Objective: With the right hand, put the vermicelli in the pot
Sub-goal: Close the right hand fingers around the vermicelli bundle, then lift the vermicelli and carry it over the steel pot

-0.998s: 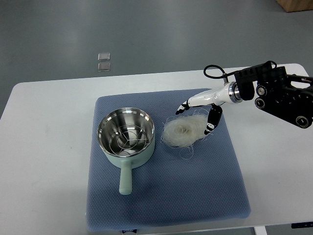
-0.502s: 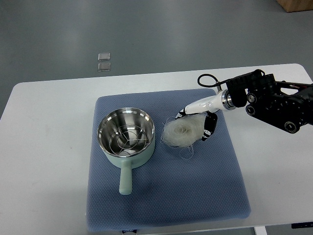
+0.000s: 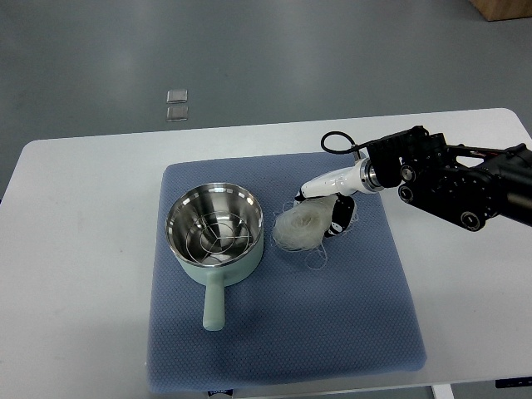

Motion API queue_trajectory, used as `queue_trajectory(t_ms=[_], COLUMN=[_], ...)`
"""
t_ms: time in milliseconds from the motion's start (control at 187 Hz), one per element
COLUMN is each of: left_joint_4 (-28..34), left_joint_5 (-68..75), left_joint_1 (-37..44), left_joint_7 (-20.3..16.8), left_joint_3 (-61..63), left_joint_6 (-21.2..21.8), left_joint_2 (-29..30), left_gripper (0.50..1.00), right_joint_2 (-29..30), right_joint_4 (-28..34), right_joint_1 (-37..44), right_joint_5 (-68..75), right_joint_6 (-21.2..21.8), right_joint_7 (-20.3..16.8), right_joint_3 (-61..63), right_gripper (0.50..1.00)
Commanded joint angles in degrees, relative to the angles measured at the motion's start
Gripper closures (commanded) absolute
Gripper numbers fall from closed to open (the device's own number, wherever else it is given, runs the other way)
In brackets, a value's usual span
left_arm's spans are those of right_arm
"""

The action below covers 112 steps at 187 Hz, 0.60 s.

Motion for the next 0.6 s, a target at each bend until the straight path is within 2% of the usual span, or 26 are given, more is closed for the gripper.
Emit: queue_trajectory(t_ms=[0,139,331,593], left_joint_4=[0.0,0.0,-0.1,-0.2], left_joint_5=[0.0,0.0,0.0,0.0], left_joint_1=[0.0,0.0,0.0,-0.2], left_joint_7=[0.0,0.0,0.0,0.0], left_joint_3=[0.0,0.0,-0.1,-0.1], left_joint_6=[0.1,0.1,0.0,0.0], left_joint_2=[0.0,0.0,0.0,0.0], left_gripper=[0.5,0.5,0.5,0.5], right_joint_2=[-0.6,-3.5,-6.0,-0.3], right_joint_4=[0.0,0.7,4.2,4.9], right_joint_1=[0.2,1.1,8.1,16.2], right_joint_5=[0.0,1.1,6.2,7.7], right_joint_6=[-1.2,-1.7,-1.3,-1.1], right_joint_7=[-0.2,-0.1,-0.2,-0.3], right_joint_3=[0.3,1.5,3.8,3.8], right_gripper=[1.0,1.0,1.0,1.0])
